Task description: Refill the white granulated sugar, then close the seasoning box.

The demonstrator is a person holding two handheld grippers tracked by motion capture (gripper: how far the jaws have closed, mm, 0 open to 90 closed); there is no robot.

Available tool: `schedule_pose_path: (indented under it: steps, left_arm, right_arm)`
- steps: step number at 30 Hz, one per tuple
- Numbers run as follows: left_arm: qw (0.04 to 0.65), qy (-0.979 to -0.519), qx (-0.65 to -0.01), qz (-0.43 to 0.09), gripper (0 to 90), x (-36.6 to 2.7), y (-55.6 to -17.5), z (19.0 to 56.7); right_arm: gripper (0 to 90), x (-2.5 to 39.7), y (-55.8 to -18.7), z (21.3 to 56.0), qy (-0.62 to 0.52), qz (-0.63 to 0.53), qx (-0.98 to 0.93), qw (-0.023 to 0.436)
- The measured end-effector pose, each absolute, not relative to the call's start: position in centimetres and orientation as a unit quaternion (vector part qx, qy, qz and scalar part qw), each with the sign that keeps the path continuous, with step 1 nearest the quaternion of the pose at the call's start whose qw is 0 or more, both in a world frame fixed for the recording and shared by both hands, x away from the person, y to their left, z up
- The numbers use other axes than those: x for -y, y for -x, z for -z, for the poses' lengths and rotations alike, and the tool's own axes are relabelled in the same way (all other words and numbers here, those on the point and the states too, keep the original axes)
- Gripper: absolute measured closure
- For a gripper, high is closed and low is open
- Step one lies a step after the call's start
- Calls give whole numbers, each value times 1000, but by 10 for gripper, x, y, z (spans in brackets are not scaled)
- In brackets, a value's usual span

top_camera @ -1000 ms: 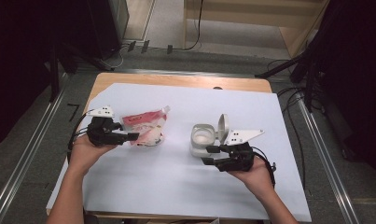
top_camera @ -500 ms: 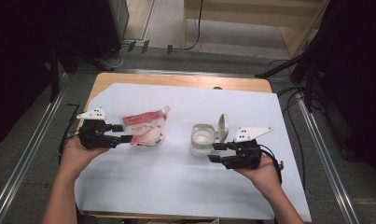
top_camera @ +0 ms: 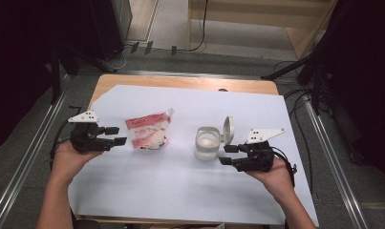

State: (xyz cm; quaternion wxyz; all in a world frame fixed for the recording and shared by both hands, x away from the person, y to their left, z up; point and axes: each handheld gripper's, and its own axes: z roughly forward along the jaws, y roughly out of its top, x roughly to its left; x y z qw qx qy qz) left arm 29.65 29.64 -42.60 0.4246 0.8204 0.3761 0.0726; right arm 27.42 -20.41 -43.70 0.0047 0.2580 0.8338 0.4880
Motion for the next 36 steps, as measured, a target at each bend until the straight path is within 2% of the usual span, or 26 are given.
schedule_pose_path:
  steps: [26, 31, 36]
  left_arm:
    - [417, -799, -424, -88, 419, -318, -306, 436]
    - [413, -800, -424, -97, 416, -315, -310, 436]
    - [410, -796, -433, -102, 411, -313, -314, 439]
  right_arm:
    - [515, 234, -274, 428, -262, -478, -838, 16]
    - [543, 241, -276, 427, -270, -480, -835, 22]
    - [625, 249, -282, 427, -291, -486, -823, 35]
